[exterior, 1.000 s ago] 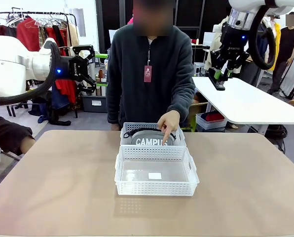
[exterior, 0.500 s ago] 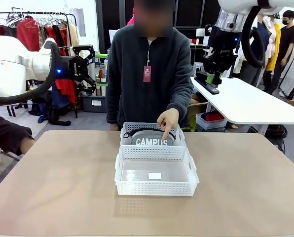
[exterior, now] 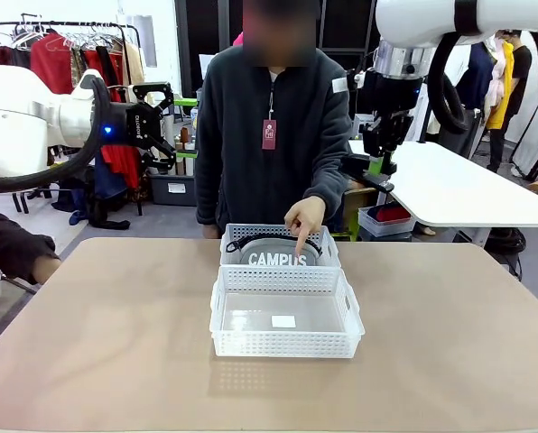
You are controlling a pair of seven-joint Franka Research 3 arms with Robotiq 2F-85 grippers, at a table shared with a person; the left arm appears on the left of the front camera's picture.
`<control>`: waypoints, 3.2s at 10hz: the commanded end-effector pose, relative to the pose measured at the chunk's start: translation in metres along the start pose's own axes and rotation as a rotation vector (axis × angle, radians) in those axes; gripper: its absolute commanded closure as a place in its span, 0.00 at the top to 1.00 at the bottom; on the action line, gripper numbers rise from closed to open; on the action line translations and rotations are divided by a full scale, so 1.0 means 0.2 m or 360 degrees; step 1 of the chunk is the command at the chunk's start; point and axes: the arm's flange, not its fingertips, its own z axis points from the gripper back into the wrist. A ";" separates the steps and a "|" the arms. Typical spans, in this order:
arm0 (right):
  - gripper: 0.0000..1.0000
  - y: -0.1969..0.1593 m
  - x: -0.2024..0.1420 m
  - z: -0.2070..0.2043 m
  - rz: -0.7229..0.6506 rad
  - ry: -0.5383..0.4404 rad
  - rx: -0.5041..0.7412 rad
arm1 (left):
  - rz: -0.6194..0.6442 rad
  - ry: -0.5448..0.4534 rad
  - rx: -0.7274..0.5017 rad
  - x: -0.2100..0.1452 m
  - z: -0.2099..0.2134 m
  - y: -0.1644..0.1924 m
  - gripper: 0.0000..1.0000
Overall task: Distribute items into two baskets.
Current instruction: Place the picked Stapler into the Organizing basket as instructed by the person.
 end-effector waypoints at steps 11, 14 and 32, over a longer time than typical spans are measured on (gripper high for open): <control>0.00 0.21 0.03 -0.11 0.0521 -0.0061 -0.0037 | 0.0003 -0.0012 -0.0029 -0.01 0.00 -0.01 1.00; 0.00 0.41 0.07 -0.17 0.0838 -0.0086 -0.0076 | 0.0003 -0.0012 -0.0029 -0.01 0.00 -0.01 1.00; 0.00 0.90 0.12 -0.84 0.1438 0.0063 0.0090 | 0.0003 -0.0012 -0.0029 -0.01 0.00 -0.01 1.00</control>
